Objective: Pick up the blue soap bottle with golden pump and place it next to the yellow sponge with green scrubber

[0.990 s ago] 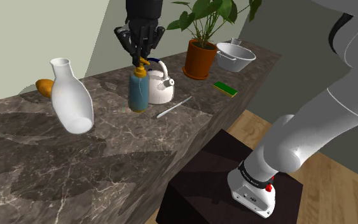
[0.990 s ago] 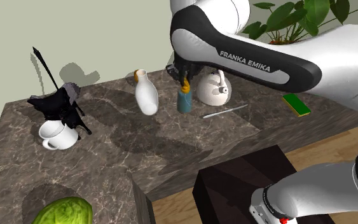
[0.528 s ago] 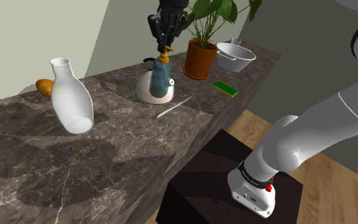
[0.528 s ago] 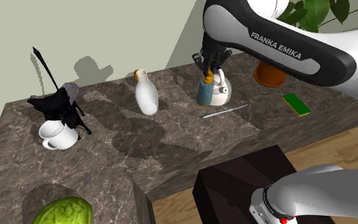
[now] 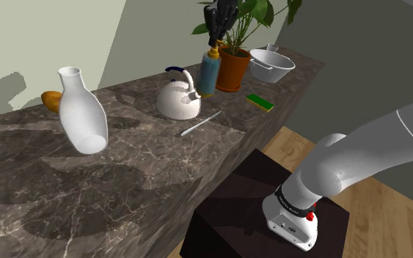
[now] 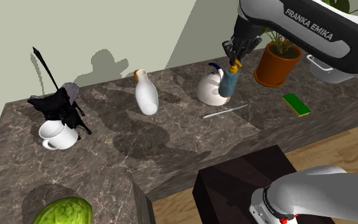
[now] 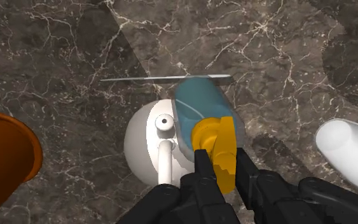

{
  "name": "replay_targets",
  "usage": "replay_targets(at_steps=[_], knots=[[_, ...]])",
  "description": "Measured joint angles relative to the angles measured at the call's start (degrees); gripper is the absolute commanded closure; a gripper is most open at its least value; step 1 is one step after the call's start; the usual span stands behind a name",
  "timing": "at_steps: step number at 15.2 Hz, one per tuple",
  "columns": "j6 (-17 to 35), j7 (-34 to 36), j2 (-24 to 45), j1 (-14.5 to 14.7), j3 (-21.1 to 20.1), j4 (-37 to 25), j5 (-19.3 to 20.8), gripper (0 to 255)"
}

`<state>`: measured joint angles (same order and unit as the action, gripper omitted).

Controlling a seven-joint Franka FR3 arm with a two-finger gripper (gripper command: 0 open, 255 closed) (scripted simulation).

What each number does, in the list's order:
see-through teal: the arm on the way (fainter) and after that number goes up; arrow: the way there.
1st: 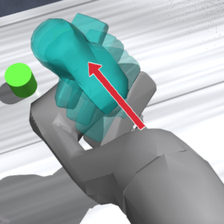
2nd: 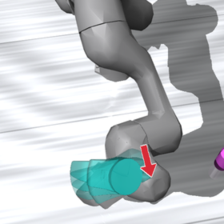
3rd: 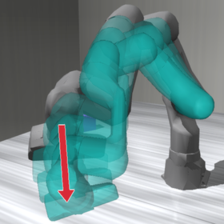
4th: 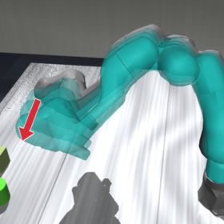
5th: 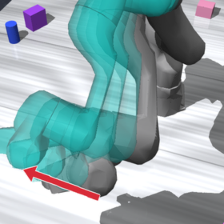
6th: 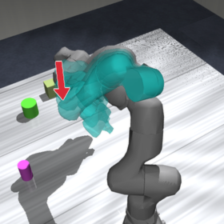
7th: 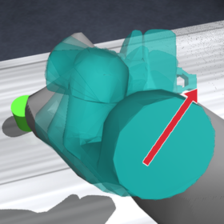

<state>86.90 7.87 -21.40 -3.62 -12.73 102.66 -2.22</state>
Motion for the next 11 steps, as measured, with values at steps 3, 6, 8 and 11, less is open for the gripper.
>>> replay_targets(at_steps=[3, 6, 8, 11], knots=[[-0.8, -4.5, -0.4, -1.3, 3.3, -0.3, 0.7, 255], [-2.4, -8.8, 0.2, -2.6, 6.4, -2.5, 1.5, 255], [-3.2, -11.6, 1.0, -3.5, 8.3, -4.2, 2.0, 255], [-4.5, -15.6, 2.0, -4.7, 11.1, -6.4, 2.6, 255]])
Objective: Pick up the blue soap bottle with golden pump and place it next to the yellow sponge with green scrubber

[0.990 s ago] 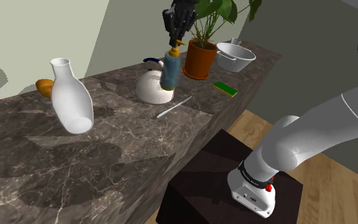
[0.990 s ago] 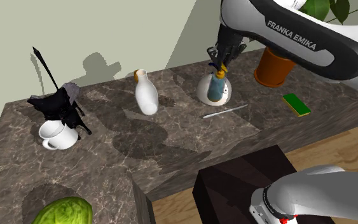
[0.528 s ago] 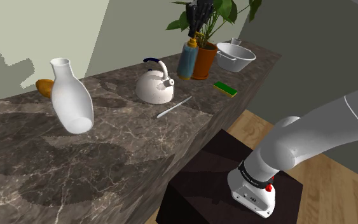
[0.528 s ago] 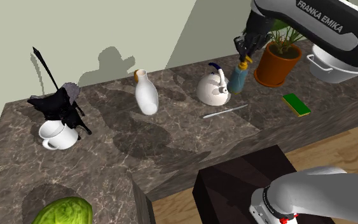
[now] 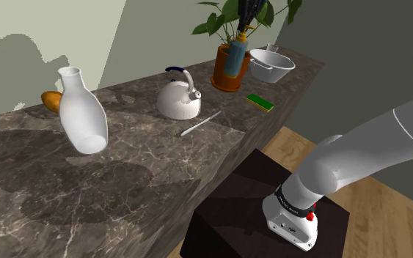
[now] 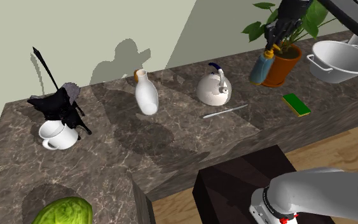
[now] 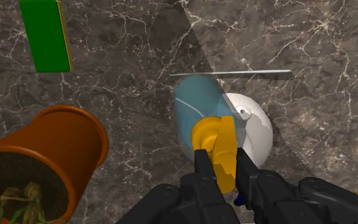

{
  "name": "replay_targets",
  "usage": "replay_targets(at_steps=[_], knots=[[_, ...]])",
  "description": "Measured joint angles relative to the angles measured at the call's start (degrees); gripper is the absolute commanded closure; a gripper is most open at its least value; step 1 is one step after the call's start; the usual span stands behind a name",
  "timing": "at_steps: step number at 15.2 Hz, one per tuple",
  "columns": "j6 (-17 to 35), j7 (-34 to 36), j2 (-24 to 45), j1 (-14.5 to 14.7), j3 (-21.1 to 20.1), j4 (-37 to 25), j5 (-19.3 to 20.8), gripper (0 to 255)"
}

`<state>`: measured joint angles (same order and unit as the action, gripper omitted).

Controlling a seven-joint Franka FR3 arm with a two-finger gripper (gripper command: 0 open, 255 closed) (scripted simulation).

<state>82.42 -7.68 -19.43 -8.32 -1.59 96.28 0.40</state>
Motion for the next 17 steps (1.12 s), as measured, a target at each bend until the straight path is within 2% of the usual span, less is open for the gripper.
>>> replay_targets(at_steps=[8, 13, 15, 17], knots=[[-3.4, -11.4, 5.7, -3.6, 7.7, -9.3, 0.9, 255], [-6.5, -18.8, 11.3, -6.2, 12.6, -18.0, 0.2, 255], [-6.1, -19.7, 12.2, -6.6, 13.2, -18.4, 0.1, 255], [-4.6, -20.0, 11.6, -6.7, 13.3, -16.2, 0.2, 255]])
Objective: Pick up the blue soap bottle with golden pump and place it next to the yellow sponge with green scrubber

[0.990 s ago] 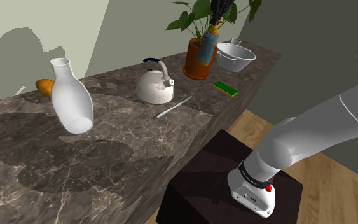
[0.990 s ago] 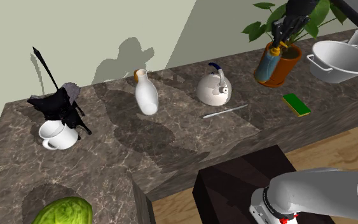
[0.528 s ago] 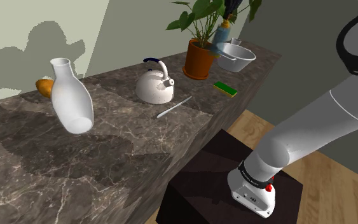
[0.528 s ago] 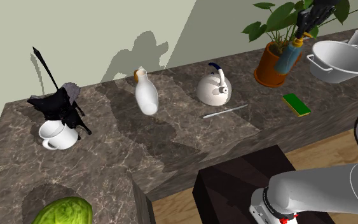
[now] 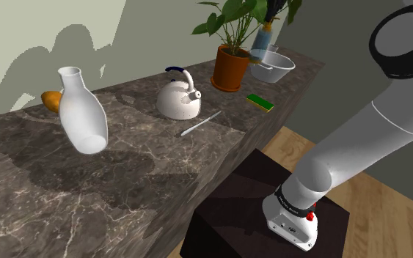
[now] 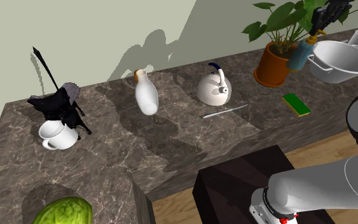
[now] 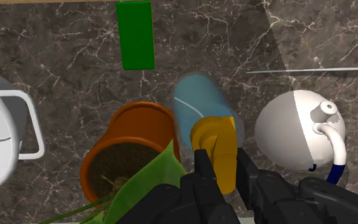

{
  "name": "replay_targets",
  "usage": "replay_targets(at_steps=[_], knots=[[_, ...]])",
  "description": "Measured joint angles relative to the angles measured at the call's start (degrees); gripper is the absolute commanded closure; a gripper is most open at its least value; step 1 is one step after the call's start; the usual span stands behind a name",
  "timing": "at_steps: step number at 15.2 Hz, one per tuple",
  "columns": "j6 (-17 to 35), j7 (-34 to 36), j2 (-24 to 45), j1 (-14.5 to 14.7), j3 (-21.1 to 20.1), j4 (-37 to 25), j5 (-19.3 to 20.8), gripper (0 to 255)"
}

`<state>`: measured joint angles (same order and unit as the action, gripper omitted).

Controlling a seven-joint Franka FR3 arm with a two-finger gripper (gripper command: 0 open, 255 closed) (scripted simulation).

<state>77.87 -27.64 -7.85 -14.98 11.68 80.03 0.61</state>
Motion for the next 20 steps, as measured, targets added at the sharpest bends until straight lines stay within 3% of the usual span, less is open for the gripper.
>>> replay_targets(at_steps=[20], knots=[[16.9, 0.8, -7.3, -0.1, -0.5, 24.0, 1.4, 255]])
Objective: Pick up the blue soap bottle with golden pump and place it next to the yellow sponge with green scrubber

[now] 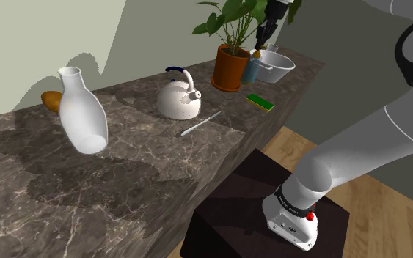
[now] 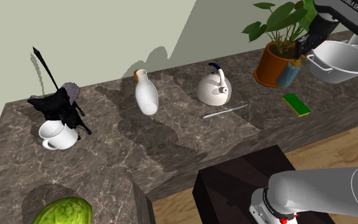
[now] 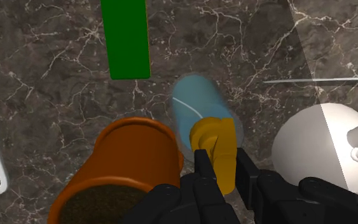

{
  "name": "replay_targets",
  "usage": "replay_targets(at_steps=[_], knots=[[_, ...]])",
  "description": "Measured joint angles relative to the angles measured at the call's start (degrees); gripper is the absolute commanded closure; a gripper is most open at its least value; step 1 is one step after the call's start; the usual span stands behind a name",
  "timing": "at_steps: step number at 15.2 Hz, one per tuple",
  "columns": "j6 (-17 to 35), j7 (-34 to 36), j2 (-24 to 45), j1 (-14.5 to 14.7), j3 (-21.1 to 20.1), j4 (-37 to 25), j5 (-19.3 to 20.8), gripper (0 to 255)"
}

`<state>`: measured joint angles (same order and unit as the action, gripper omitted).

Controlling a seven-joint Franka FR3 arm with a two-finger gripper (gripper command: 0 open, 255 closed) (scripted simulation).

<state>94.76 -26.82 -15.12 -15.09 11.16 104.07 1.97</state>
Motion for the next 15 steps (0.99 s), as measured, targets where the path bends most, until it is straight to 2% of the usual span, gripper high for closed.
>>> replay_targets(at_steps=[15], knots=[[11.6, 0.2, -1.9, -0.3, 0.2, 13.5, 0.5, 255]])
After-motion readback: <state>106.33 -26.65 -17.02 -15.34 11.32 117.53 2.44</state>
